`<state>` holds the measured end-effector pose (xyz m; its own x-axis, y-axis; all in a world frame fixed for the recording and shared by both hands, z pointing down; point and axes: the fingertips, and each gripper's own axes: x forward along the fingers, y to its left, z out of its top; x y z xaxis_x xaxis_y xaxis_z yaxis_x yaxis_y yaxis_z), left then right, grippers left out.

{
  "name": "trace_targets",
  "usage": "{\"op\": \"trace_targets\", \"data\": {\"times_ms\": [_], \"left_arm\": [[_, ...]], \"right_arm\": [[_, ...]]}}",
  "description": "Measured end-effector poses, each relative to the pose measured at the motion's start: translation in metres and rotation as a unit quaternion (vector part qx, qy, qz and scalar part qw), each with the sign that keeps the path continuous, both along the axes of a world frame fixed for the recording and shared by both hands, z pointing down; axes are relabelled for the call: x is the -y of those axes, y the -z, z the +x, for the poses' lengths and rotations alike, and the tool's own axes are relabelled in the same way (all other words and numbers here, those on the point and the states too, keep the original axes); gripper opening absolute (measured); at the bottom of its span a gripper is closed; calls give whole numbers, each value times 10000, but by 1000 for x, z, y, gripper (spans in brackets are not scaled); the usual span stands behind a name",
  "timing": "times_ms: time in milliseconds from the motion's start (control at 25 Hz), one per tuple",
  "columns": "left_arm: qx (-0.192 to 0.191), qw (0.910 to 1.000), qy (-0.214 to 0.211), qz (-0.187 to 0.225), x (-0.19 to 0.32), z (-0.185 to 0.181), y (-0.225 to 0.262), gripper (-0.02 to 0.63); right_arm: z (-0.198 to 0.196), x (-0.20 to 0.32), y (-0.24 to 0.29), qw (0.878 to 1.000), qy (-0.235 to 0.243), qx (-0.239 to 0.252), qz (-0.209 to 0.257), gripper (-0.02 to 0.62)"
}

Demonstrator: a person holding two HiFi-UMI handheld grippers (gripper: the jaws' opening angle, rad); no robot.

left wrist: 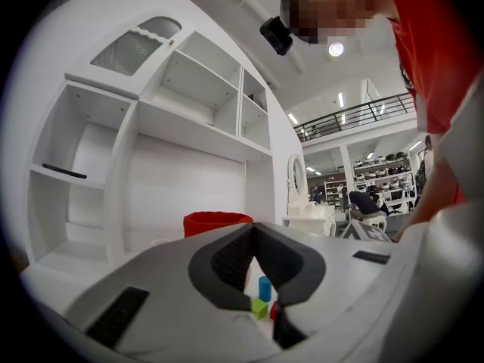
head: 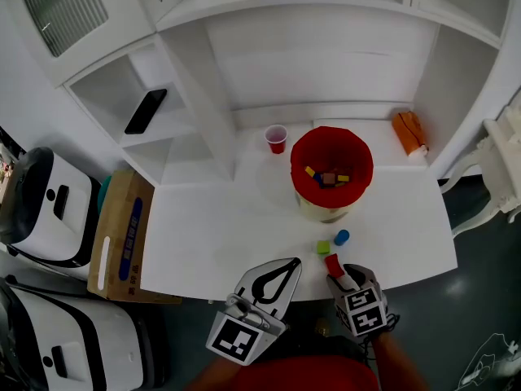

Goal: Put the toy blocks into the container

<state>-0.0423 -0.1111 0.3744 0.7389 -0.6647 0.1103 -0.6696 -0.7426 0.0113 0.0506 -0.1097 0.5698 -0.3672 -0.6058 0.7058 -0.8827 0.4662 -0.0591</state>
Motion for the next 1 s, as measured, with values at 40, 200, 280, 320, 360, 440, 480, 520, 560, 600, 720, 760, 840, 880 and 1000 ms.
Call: {"op": "trace_targets", "data": {"times_ms": [40, 200, 280, 320, 360, 440, 480, 520, 560, 600, 720, 760, 840, 880, 1000], "left_arm": [[-2, 10000, -4, -14, 2, -1, -1, 11], [26, 10000, -61, -52, 5, 0, -4, 11], [20, 9999, -68, -80, 6, 0, -5, 11], [22, 9999, -69, -88, 6, 0, -6, 11], [29, 9999, -72, -91, 7, 0, -6, 11], [45, 9999, -82, -86, 8, 1, -7, 11], [52, 9999, -85, -83, 8, 1, -7, 11], [57, 9999, -86, -85, 9, 1, -7, 11], [57, 9999, -85, -89, 9, 1, -7, 11], [52, 9999, -86, -89, 10, 1, -7, 11], [35, 9999, -104, -63, 11, 4, -7, 11], [33, 9999, -113, -59, 11, 5, -7, 11], [23, 9999, -122, -76, 11, 7, -7, 11], [10, 9999, -125, -88, 12, 9, -7, 11], [-51, 9999, -130, -72, 15, 13, -6, 11]], "right_arm": [[0, -1, -5, 9999, -4, -60, -92, 209], [1, -1, -12, 9997, -51, -164, -170, 151], [1, -1, -11, 9998, -74, -54, -171, 151], [1, -2, -9, 9998, -107, 72, -161, 150], [1, -2, -5, 9995, -165, 252, -135, 151], [3, -4, 8, 9964, -341, 776, -47, 150], [4, -5, 18, 9930, -435, 1097, 52, 150], [5, -6, 33, 9883, -516, 1418, 210, 150], [7, -6, 51, 9829, -573, 1698, 424, 150], [9, -5, 72, 9775, -607, 1906, 676, 150], [16, 9, 140, 9649, -571, 2130, 1423, 150], [17, 17, 162, 9616, -519, 2154, 1622, 150], [16, 36, 198, 9554, -381, 2184, 1950, 150], [15, 46, 213, 9533, -310, 2158, 2089, 150], [11, 78, 235, 9535, -154, 1913, 2325, 150]]}}
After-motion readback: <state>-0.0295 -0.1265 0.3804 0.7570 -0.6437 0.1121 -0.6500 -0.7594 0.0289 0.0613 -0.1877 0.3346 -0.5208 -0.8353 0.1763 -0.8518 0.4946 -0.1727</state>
